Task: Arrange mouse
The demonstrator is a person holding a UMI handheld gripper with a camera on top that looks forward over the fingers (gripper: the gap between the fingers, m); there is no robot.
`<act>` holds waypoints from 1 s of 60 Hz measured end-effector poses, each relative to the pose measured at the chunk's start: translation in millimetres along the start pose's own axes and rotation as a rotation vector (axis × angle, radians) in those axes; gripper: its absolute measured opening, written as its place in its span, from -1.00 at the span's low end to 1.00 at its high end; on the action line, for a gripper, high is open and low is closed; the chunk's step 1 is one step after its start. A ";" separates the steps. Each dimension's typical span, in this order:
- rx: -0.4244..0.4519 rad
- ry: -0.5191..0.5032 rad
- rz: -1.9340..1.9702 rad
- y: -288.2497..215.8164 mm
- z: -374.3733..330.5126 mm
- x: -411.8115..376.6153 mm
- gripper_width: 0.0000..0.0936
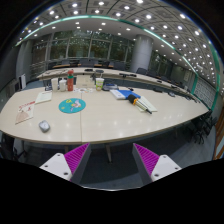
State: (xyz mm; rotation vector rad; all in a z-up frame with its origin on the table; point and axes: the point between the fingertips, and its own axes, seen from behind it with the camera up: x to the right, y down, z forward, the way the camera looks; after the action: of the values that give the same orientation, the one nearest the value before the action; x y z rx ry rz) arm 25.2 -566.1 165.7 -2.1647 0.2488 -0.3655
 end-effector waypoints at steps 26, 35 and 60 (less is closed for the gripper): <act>-0.050 -0.244 -0.001 45.2 80.2 -257.9 0.84; -0.049 -0.300 -0.018 37.1 120.9 -333.6 0.84; -0.028 -0.272 -0.079 -5.7 208.4 -393.8 0.77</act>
State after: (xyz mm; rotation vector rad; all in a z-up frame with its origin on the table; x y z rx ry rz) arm -270.4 -283.4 -11.1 -2.2270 0.0156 -0.1088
